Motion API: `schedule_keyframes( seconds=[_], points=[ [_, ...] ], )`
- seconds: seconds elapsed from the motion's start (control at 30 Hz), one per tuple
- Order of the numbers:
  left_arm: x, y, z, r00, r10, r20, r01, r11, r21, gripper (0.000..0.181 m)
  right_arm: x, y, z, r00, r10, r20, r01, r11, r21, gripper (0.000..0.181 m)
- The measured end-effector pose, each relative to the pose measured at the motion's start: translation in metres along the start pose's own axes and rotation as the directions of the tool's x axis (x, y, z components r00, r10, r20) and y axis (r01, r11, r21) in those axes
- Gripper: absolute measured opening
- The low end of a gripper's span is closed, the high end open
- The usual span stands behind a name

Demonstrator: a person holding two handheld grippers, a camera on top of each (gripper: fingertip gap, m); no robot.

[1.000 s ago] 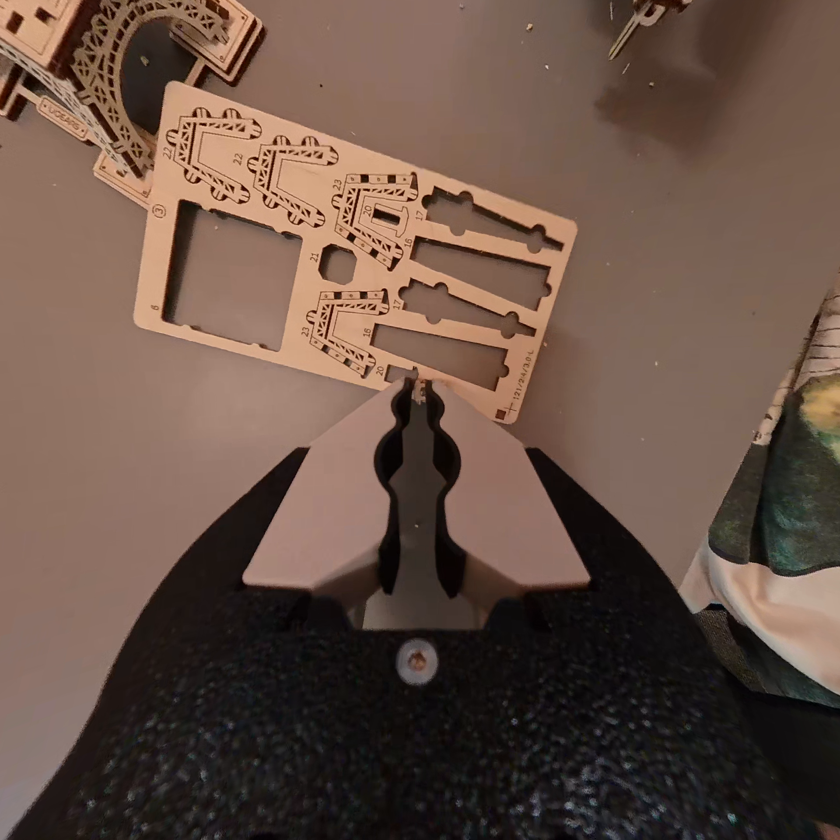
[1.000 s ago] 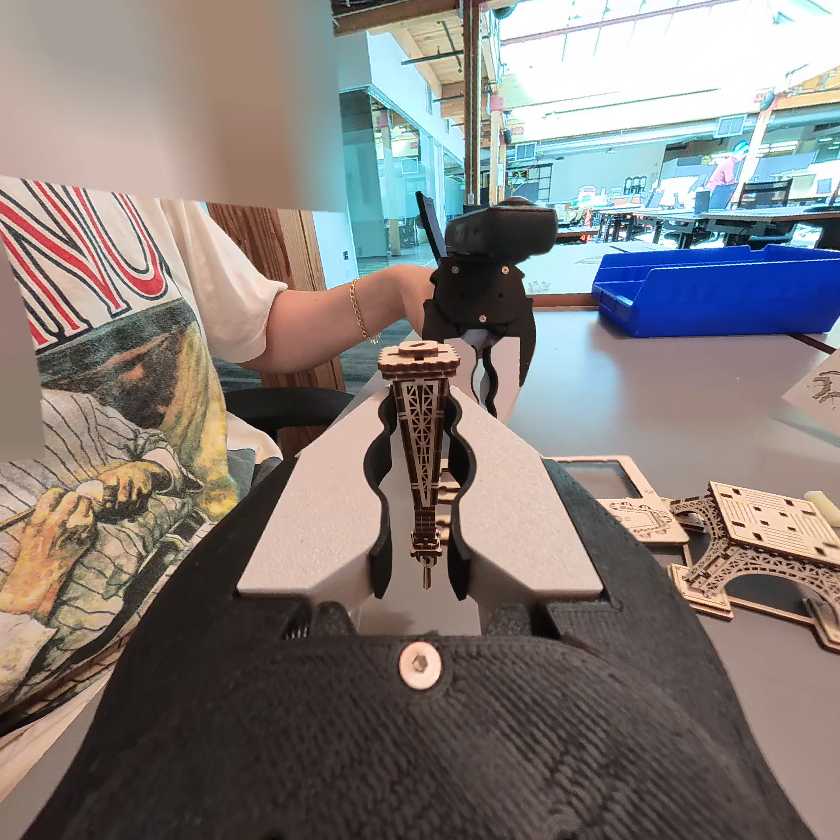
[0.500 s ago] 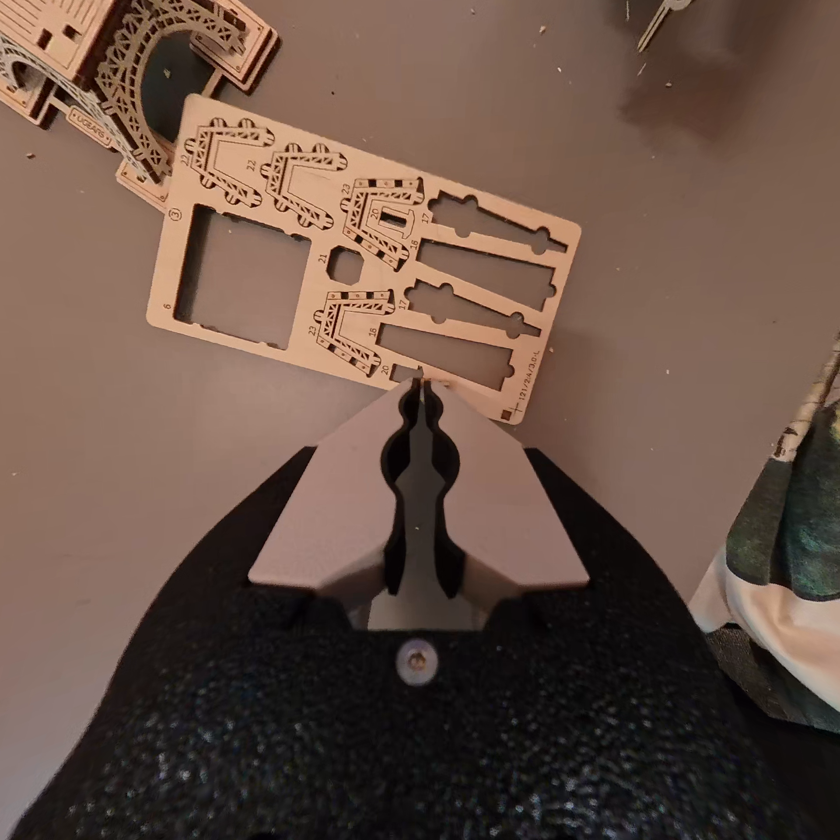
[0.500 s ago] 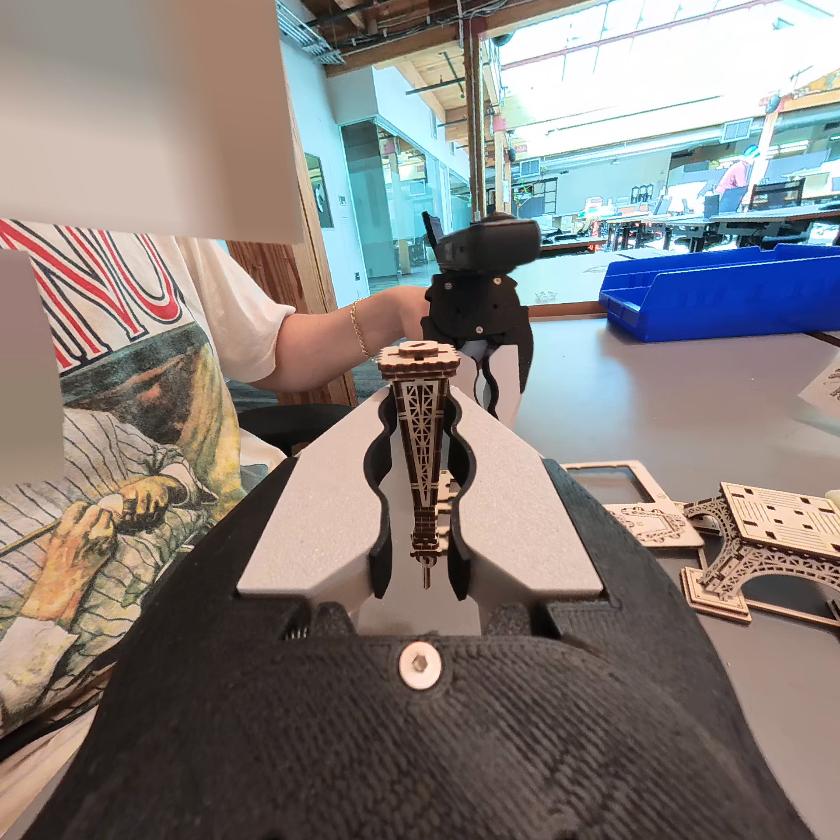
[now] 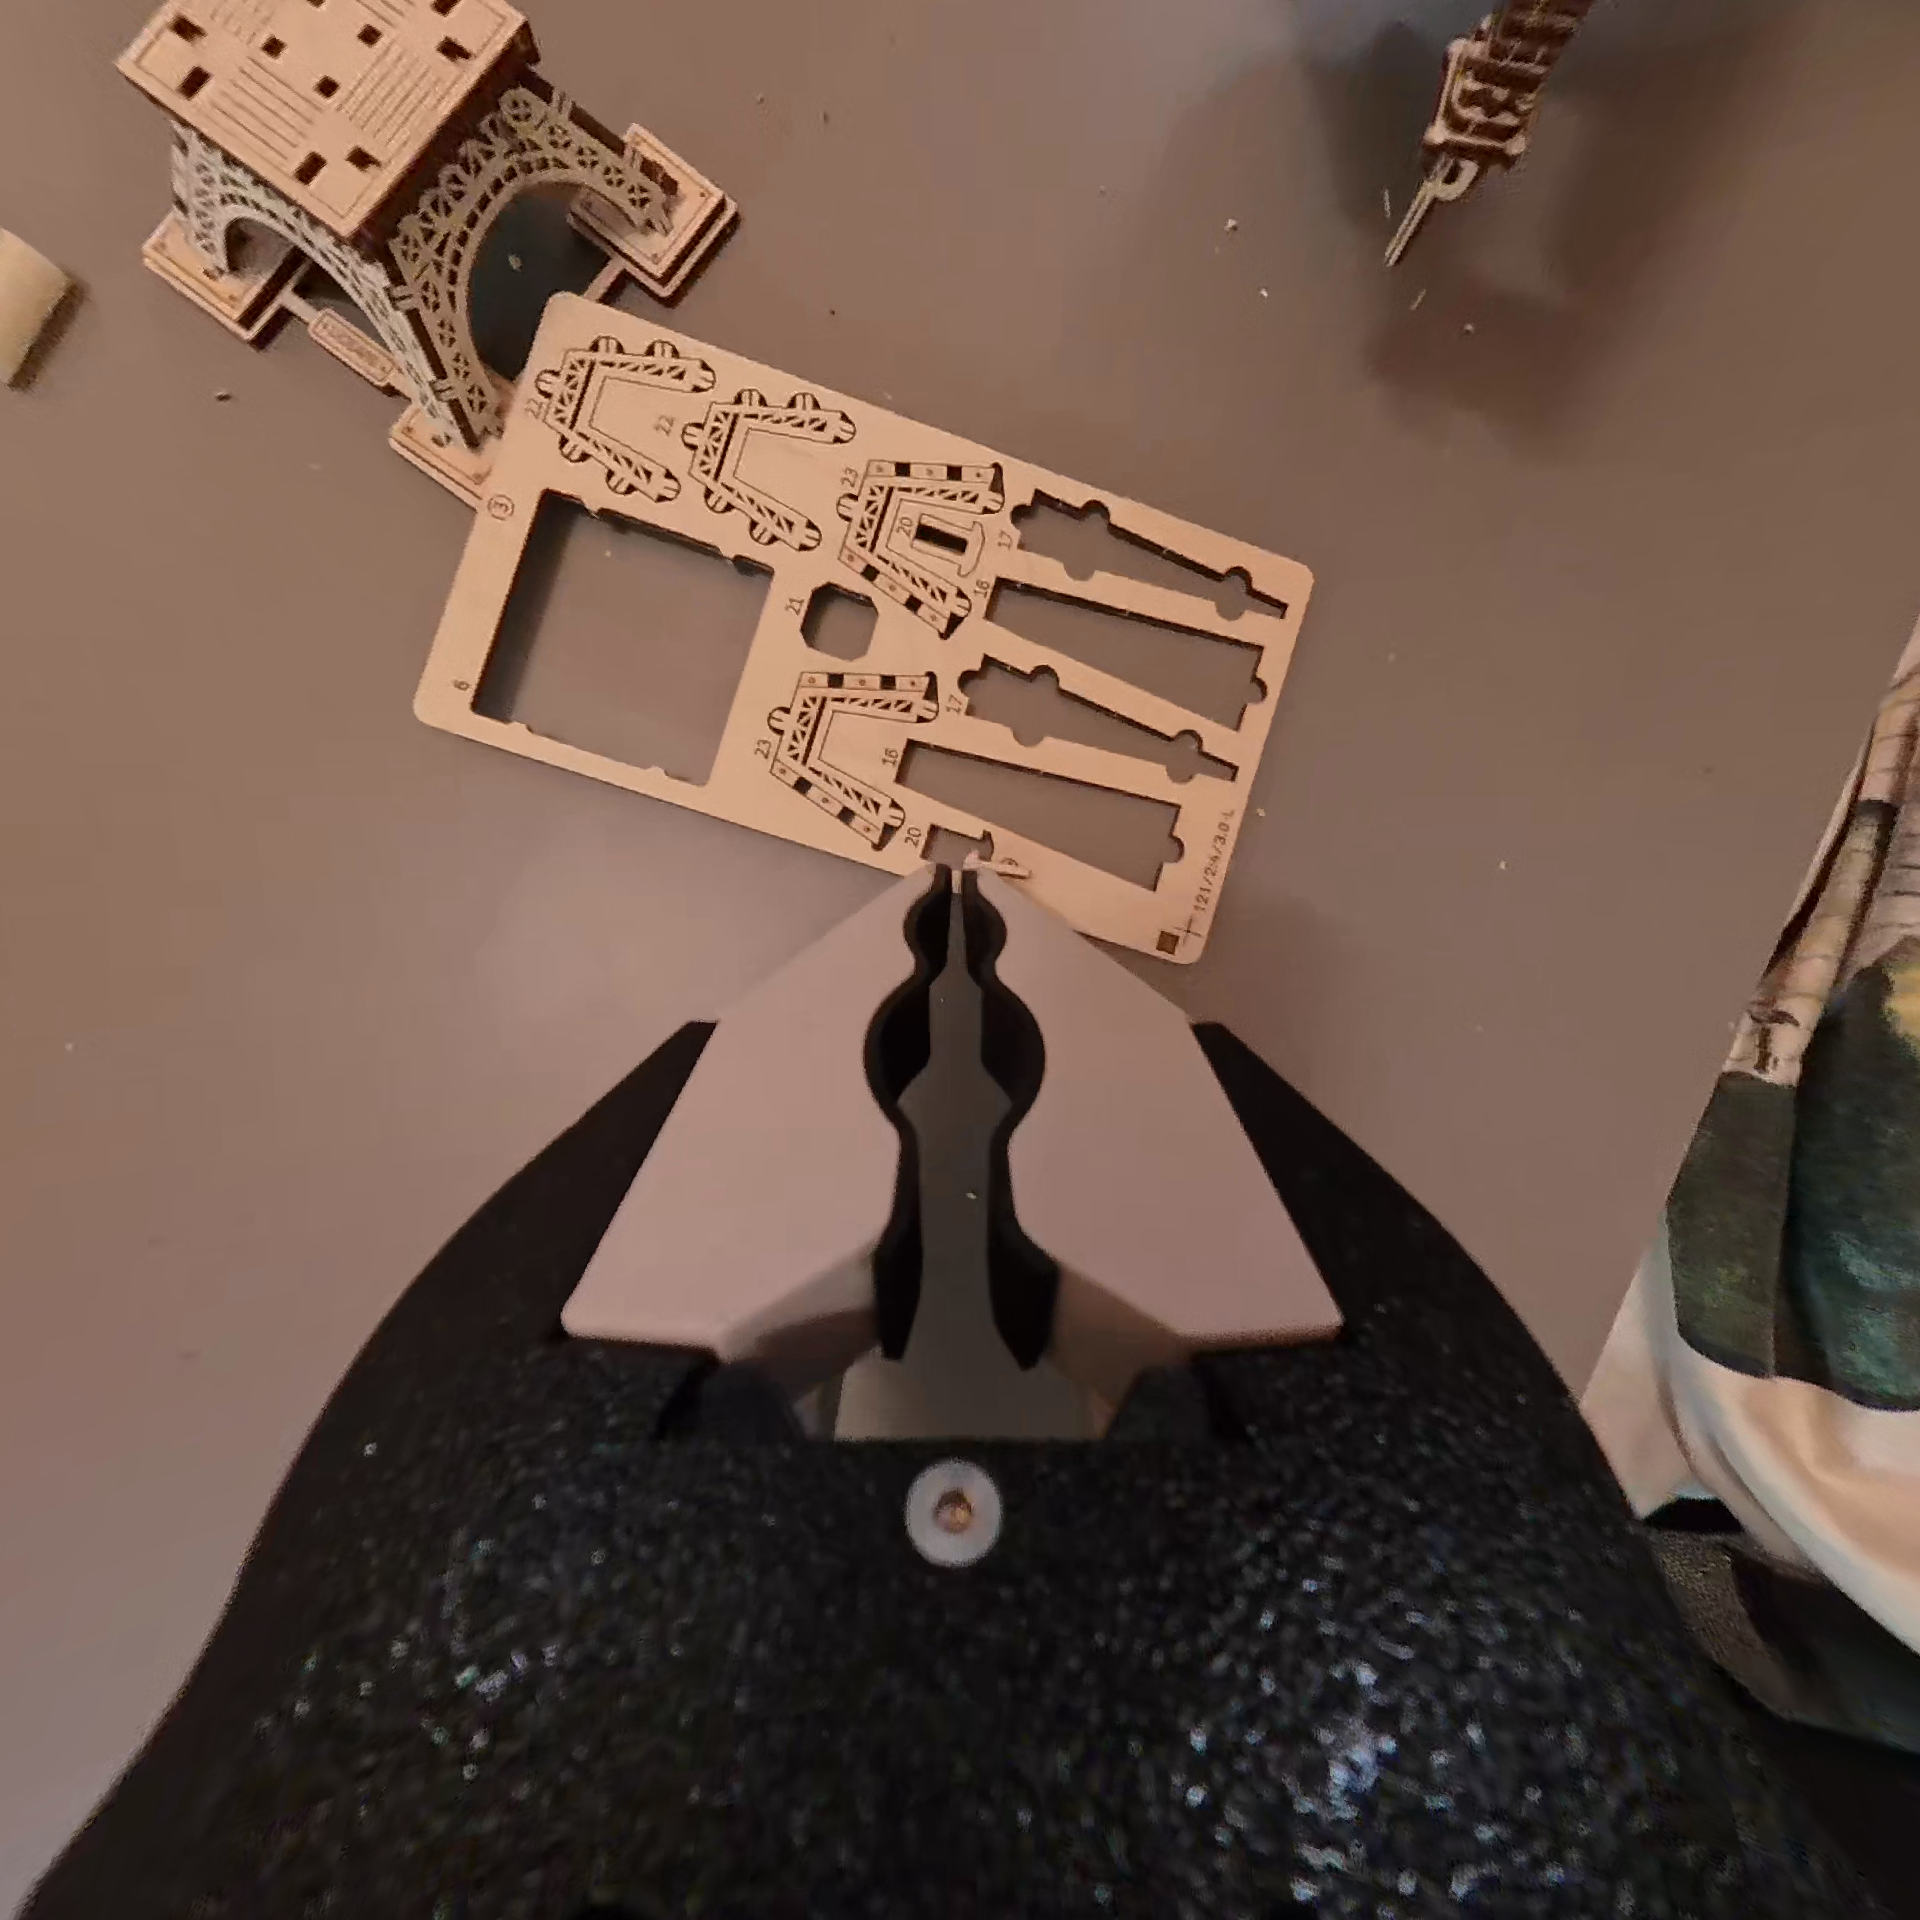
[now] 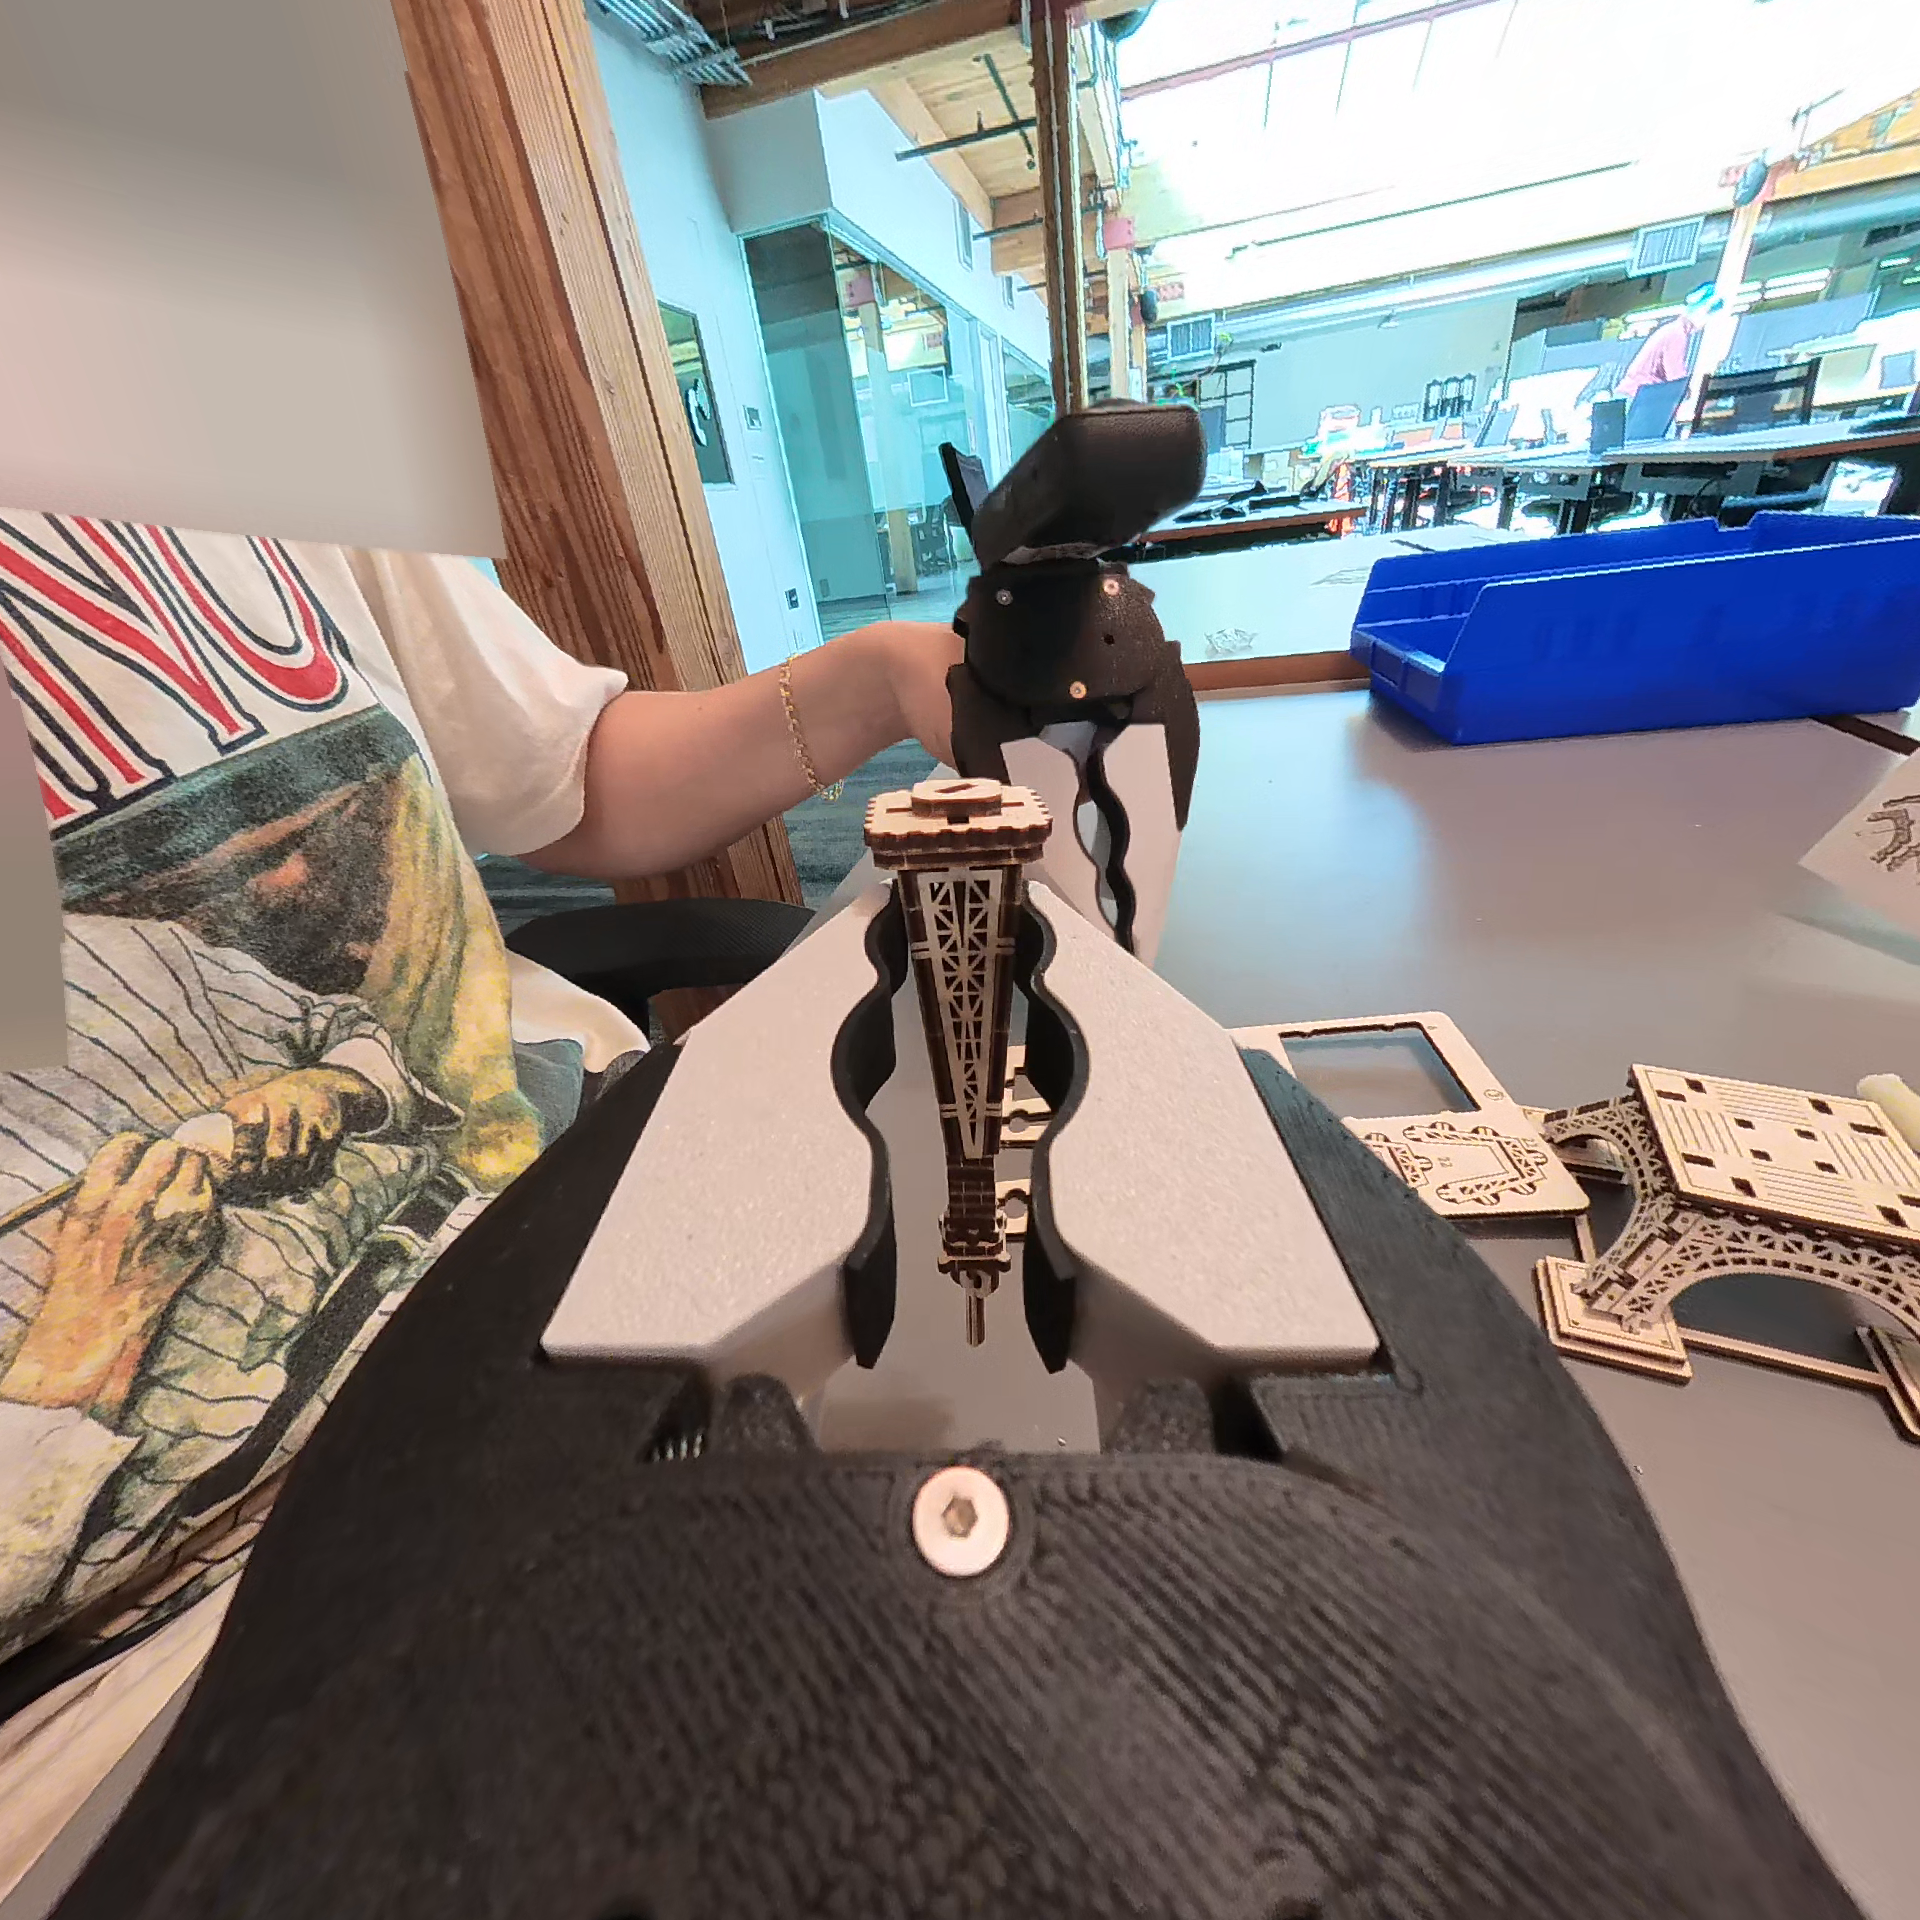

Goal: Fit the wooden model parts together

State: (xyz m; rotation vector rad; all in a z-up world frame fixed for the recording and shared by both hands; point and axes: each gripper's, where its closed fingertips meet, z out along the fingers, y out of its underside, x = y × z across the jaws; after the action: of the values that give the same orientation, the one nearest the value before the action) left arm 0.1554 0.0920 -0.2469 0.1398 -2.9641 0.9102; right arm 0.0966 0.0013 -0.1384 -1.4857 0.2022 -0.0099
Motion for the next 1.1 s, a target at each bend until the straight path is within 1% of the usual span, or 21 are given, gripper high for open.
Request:
schedule_keyframes(
  seconds=[0.13,0.2,0.5,0.73,0.8,0.87,1.0,1.1],
  points=[
    [-0.001,-0.005,0.0,0.999,0.023,-0.05,-0.021,0.999,0.026,0.008,-0.001,0.001,0.001,1.0,0.002,0.005,-0.002,1.0,-0.004,0.017],
    [-0.001,-0.009,0.002,0.997,0.05,-0.066,-0.048,0.998,0.033,0.008,-0.001,0.001,0.001,1.0,0.002,0.005,-0.002,1.0,-0.007,0.017],
    [0.003,0.005,0.012,0.965,0.227,-0.133,-0.238,0.969,-0.071,0.006,-0.001,0.002,0.0,1.0,0.008,0.01,-0.008,1.0,-0.008,0.017],
    [0.005,0.005,0.014,0.95,0.25,-0.187,-0.271,0.958,-0.092,0.003,-0.002,0.004,0.002,1.0,0.01,0.015,-0.009,1.0,-0.021,0.017],
    [0.004,0.004,0.014,0.948,0.258,-0.189,-0.277,0.957,-0.085,0.002,-0.002,0.004,0.001,1.0,0.009,0.013,-0.009,1.0,-0.02,0.017],
    [0.004,0.001,0.012,0.944,0.272,-0.185,-0.285,0.957,-0.049,0.001,-0.001,0.004,0.001,1.0,0.01,0.012,-0.01,1.0,-0.02,0.017],
    [-0.001,-0.002,0.009,0.947,0.289,-0.14,-0.293,0.956,-0.003,0.001,-0.001,0.004,0.0,1.0,0.011,0.011,-0.01,1.0,-0.02,0.016],
    [-0.007,-0.006,0.008,0.948,0.313,-0.063,-0.313,0.95,0.022,0.001,-0.002,0.004,0.0,1.0,0.011,0.012,-0.011,1.0,-0.02,0.016]
  ],
)
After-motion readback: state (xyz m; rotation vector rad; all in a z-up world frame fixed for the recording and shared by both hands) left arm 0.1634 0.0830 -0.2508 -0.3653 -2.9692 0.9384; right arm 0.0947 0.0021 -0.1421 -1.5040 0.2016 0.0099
